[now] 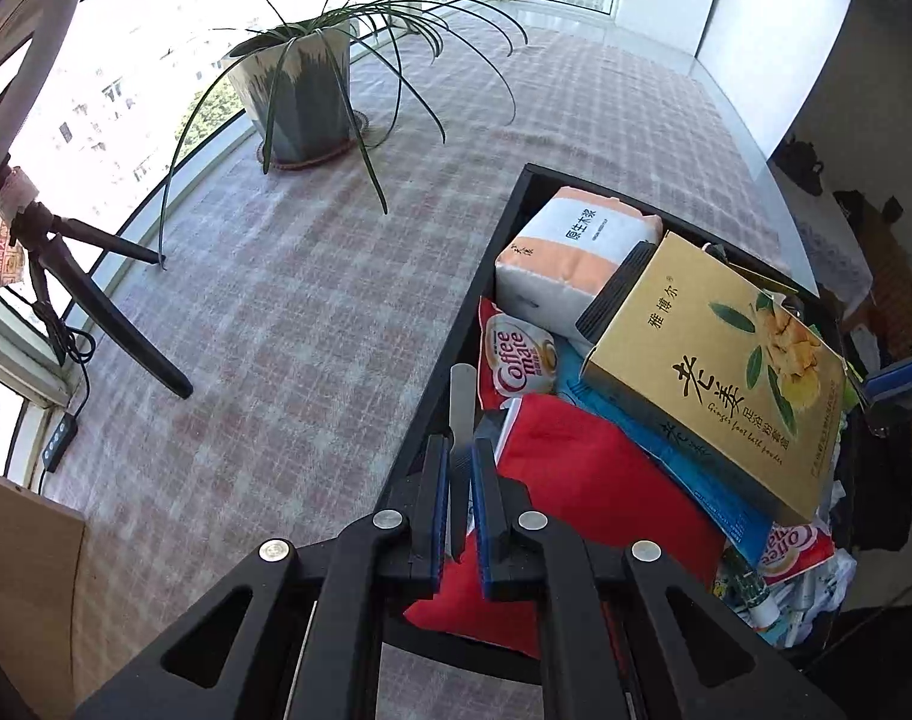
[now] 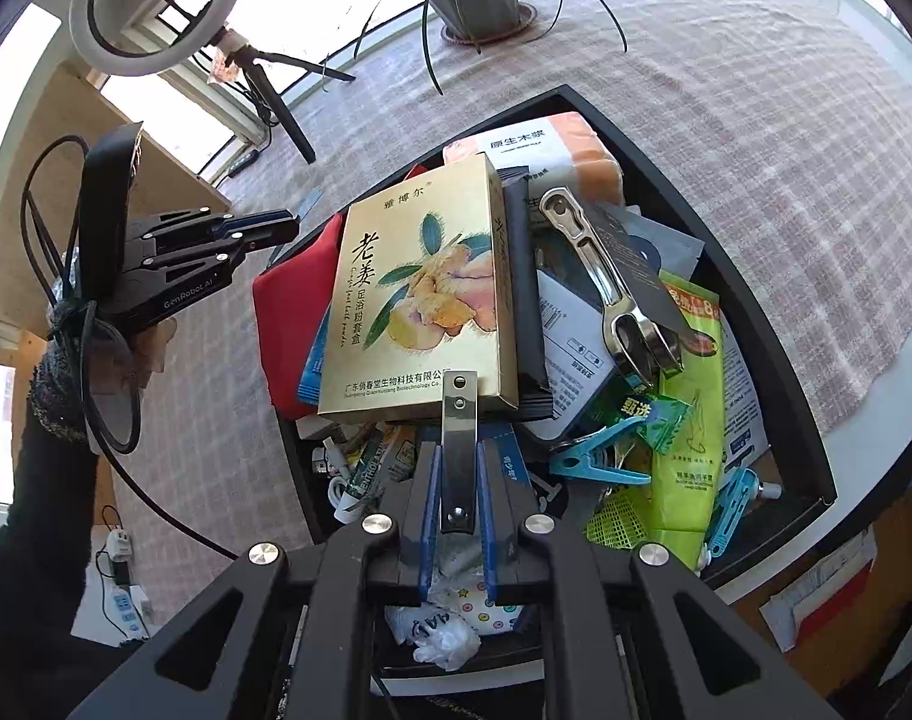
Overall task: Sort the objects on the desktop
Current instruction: 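Carry the strip and nail clipper over the tray and open both tools, then move the left tool to the white paper packet by the wooden board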
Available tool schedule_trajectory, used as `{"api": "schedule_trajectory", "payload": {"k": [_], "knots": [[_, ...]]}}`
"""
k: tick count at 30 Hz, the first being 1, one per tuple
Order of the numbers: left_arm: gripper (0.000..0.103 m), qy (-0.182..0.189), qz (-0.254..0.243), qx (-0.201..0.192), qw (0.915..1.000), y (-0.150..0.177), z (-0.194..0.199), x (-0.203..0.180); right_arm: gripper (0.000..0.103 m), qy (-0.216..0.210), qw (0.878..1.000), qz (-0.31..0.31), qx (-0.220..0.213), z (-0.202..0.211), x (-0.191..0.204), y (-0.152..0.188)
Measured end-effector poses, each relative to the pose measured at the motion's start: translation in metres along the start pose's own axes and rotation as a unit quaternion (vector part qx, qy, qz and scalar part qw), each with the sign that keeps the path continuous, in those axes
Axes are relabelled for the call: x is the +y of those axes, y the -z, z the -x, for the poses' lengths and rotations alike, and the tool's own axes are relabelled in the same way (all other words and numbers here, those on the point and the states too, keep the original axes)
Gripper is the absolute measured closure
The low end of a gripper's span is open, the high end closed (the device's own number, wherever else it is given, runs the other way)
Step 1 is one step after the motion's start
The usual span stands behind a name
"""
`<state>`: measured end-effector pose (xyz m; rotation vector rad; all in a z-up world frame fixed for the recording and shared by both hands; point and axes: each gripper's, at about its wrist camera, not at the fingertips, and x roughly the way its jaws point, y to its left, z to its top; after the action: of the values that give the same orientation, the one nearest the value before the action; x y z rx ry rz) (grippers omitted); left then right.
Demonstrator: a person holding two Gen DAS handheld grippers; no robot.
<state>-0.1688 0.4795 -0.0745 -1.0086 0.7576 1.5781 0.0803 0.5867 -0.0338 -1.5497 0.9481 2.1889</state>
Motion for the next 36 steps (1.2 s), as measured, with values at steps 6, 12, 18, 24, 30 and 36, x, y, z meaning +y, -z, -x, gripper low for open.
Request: {"api": "schedule_trajectory", "payload": {"k": [6,12,18,24,30,36], "knots": [[0.094,0.004,-0.003,-0.005,1.0,-0.003,0.0,-0.006,0.088,0.017,1.0,0.0,-0.002,-0.001,0.0,0.0],[0.089,0.004,0.009,-0.006,0.9999,-0.002,0.002,-0.001,0.081,0.032,0.999,0.012,-0.017,0.008,0.008,-0.001],[0.089,-0.005,0.024,-0.014,0.9996,0.008,0.017,0.009,0.081,0.031,0.999,0.015,-0.021,0.011,0.014,-0.001],[0.086,-0.023,0.078,-0.022,0.9964,0.042,0.043,0.04,0.08,0.02,0.999,0.039,-0.022,0.011,0.035,-0.007],[0.083,-0.061,0.154,-0.025,0.9859,0.106,0.073,0.091,0.074,0.016,0.996,0.08,-0.023,0.006,0.071,-0.019],[0.079,-0.108,0.251,-0.033,0.9614,0.188,0.106,0.15,0.072,0.003,0.992,0.128,-0.015,-0.009,0.116,-0.029]]}}
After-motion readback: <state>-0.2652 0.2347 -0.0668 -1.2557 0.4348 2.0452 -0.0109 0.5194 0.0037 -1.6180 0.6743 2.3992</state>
